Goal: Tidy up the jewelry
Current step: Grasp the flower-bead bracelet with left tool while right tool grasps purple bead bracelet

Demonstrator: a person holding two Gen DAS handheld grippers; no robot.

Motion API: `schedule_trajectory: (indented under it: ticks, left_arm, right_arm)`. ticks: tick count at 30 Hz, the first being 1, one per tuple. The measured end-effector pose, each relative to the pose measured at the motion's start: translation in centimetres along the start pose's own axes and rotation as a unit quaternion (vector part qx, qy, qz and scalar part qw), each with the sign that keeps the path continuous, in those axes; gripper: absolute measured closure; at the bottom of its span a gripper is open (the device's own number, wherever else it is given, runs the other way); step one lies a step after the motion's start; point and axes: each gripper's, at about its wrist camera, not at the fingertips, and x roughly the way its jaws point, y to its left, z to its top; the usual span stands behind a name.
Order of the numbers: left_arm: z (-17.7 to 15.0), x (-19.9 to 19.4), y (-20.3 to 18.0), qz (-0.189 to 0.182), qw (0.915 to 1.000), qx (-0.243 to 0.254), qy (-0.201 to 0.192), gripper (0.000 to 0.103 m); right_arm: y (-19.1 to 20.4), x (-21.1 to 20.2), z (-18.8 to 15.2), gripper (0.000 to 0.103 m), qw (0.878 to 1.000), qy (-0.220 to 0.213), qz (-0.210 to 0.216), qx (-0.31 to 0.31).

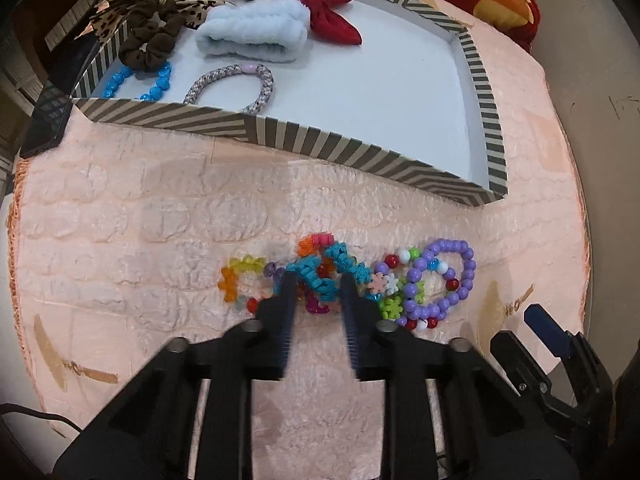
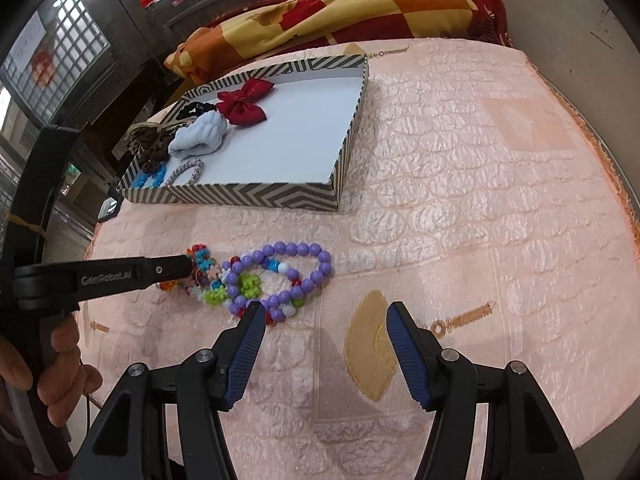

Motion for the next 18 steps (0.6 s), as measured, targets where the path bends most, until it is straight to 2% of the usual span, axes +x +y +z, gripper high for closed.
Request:
schedule_trajectory:
  ticks: [2, 6, 8, 10, 16, 18]
  left_arm:
    - [0.2, -0.4, 0.0, -0.005, 0.9999, 0.006, -0.008, 0.093]
    - [0.1, -1.4, -0.1, -0.022, 0.9995, 0.014, -0.017, 0.093]
    - [0.0, -2.1, -0.1, -0.03, 0.9992, 0.016, -0.021, 0.093]
    - [0.0, -3.1, -0.1, -0.041, 0.9987, 0.015, -0.026, 0.093]
    - [0.0, -6.0, 0.2, -0.063, 0.9969, 0.016, -0.044, 0.093]
    - [0.0, -6.8, 0.5, -0.068, 0.9963, 0.014, -0.051, 0.093]
  right_arm:
    - [-0.2, 0.4, 0.4, 0.042, 1.0, 0.003, 0.003, 0.001]
    - [-0.1, 1.4, 0.8, 0.043, 1.0, 0.01, 0.008, -0.008]
    - [0.1, 2.1, 1.0, 0.047, 1.0, 0.01, 0.005, -0.015]
    - [0.0, 2.8, 1.3, 0.057, 1.0, 0.017, 0.004, -0.018]
    - [-0.2, 4.3, 2.2, 0.068, 0.999, 0.021, -0.005, -0.026]
    - [-0.1, 4.9, 2.4, 0.073, 0.999, 0.025, -0.019, -0.037]
